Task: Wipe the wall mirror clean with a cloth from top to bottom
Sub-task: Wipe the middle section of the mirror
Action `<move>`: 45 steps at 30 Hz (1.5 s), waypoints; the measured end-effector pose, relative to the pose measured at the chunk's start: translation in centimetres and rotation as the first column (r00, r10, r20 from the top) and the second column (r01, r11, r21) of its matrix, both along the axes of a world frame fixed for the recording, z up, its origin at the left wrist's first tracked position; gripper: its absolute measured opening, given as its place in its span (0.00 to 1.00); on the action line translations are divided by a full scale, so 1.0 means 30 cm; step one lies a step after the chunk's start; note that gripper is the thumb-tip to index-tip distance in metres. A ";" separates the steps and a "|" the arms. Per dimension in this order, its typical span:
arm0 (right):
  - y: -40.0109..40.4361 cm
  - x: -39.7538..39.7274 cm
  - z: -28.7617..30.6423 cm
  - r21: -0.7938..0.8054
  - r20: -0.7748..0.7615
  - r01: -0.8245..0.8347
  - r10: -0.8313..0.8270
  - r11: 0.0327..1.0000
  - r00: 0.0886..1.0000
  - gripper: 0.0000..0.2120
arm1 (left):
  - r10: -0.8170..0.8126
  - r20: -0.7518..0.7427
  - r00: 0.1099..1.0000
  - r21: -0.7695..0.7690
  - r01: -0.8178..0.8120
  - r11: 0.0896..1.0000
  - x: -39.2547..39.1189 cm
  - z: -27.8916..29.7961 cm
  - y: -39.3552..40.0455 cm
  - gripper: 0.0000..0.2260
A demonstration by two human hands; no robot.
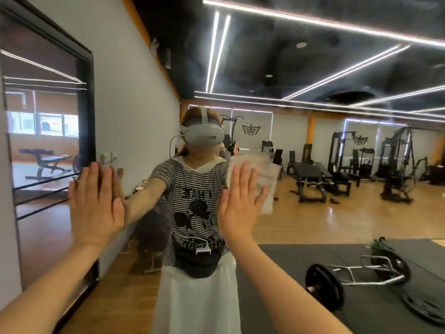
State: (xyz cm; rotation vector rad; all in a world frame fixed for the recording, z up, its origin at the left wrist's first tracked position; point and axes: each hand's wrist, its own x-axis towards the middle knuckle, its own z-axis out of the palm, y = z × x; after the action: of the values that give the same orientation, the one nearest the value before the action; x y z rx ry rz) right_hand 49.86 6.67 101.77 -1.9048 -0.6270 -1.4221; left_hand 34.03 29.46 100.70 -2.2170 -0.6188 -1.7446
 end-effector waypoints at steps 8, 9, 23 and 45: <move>-0.288 0.192 0.008 0.095 -0.106 -0.014 0.024 0.995 0.994 0.26 | 0.000 -0.026 1.000 -0.036 -0.001 0.999 0.001 -0.008 0.010 0.30; -0.327 0.216 0.015 0.155 -0.171 0.003 0.024 0.988 0.985 0.26 | 0.002 -0.021 1.000 -0.030 -0.002 1.000 0.003 -0.009 0.007 0.30; 0.038 -0.026 0.097 0.203 -0.076 -0.018 0.033 0.979 0.997 0.27 | -0.007 0.012 1.000 0.010 0.007 1.000 -0.005 -0.002 -0.012 0.29; 0.040 -0.001 0.202 0.257 -0.095 -0.013 0.039 0.966 0.995 0.27 | 0.019 -0.026 0.999 -0.002 -0.019 1.000 0.000 -0.001 -0.005 0.29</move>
State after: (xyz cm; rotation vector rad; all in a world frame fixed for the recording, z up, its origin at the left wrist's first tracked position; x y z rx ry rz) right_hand 49.83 7.86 107.84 -1.7436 -0.3975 -1.3133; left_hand 34.03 29.31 100.67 -2.2247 -0.6343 -1.7046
